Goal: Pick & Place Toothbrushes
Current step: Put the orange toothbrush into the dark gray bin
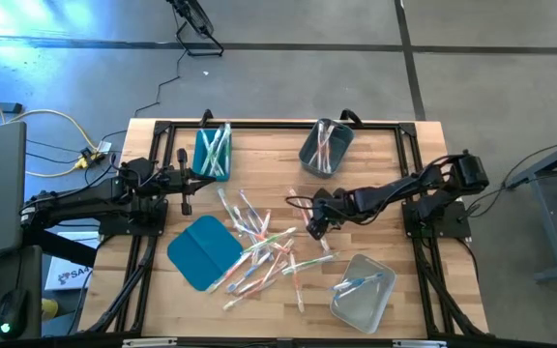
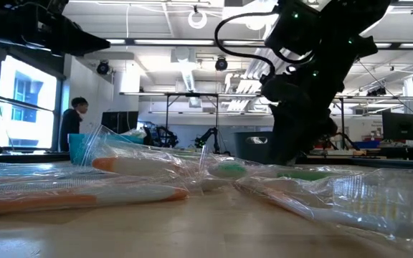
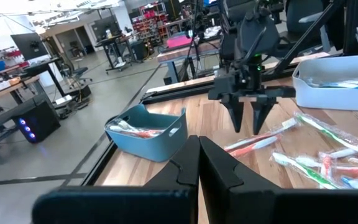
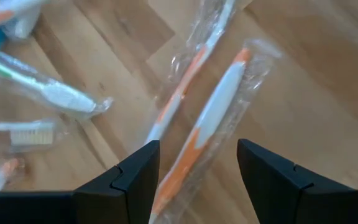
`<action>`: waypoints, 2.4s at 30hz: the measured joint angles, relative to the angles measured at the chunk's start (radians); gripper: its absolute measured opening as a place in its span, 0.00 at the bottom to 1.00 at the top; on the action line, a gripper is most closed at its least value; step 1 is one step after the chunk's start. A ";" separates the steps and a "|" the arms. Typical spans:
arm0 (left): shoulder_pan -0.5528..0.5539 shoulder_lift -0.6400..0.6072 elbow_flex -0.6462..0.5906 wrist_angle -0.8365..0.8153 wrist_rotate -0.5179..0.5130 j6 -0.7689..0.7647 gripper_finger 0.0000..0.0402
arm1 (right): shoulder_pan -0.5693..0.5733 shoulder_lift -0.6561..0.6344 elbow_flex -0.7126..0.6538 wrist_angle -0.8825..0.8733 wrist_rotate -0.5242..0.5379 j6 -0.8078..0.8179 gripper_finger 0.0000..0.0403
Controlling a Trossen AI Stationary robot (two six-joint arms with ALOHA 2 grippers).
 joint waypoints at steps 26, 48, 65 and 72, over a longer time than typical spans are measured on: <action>0.000 0.000 0.000 -0.018 0.001 0.000 0.00 | 0.007 0.092 0.003 0.033 0.057 -0.003 0.50; 0.000 0.000 0.000 -0.022 0.000 0.000 0.00 | 0.005 0.088 0.000 0.033 0.043 -0.020 0.04; 0.000 0.000 0.000 -0.022 0.000 0.000 0.00 | 0.006 -0.127 -0.001 -0.016 0.087 -0.101 0.04; 0.000 0.000 0.000 -0.022 0.000 0.000 0.00 | 0.004 -0.268 0.000 -0.038 0.170 -0.141 0.04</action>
